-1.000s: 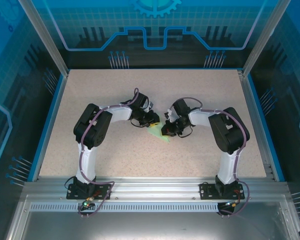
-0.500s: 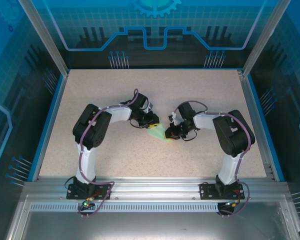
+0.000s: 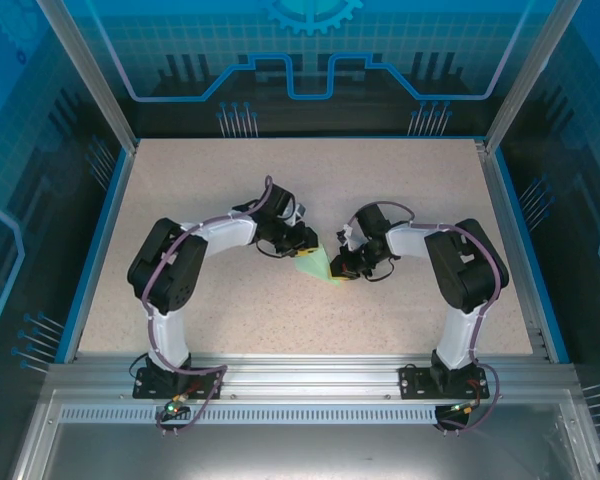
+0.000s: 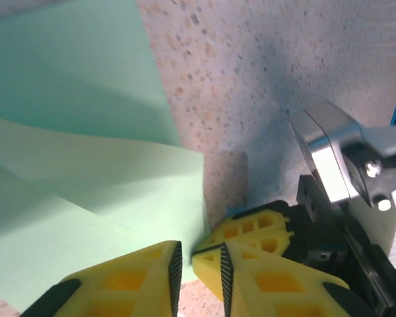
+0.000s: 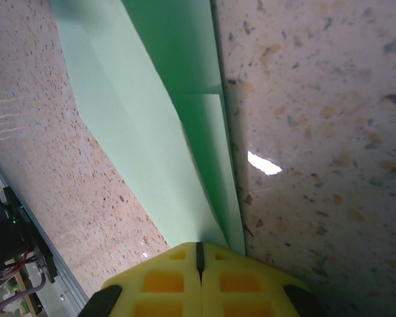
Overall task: Fold a paper plane with a square sheet of paper (fold left side to right side)
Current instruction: Fourth fold the wing at the center of the table.
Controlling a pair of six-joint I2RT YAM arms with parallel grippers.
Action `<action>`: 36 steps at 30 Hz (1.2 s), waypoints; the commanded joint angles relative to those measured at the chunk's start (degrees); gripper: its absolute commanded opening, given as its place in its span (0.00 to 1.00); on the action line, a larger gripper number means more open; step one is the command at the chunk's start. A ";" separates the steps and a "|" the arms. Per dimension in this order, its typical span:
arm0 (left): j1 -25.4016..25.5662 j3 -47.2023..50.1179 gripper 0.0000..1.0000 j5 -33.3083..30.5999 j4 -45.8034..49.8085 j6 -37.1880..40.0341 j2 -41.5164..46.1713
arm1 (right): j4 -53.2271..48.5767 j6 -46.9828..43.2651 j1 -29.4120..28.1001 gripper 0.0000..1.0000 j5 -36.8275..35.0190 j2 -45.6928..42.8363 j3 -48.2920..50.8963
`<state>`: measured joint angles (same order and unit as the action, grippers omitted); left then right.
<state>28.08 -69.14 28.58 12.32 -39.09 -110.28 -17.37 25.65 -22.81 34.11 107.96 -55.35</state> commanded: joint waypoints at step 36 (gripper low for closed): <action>-7.10 -5.98 0.19 -2.40 6.50 4.91 -11.82 | -13.26 -0.94 -0.92 0.01 -9.67 4.80 2.18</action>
<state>26.13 -73.36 32.88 15.38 -37.76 -119.44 -19.81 25.41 -22.85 33.65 108.64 -56.75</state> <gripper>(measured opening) 0.191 0.041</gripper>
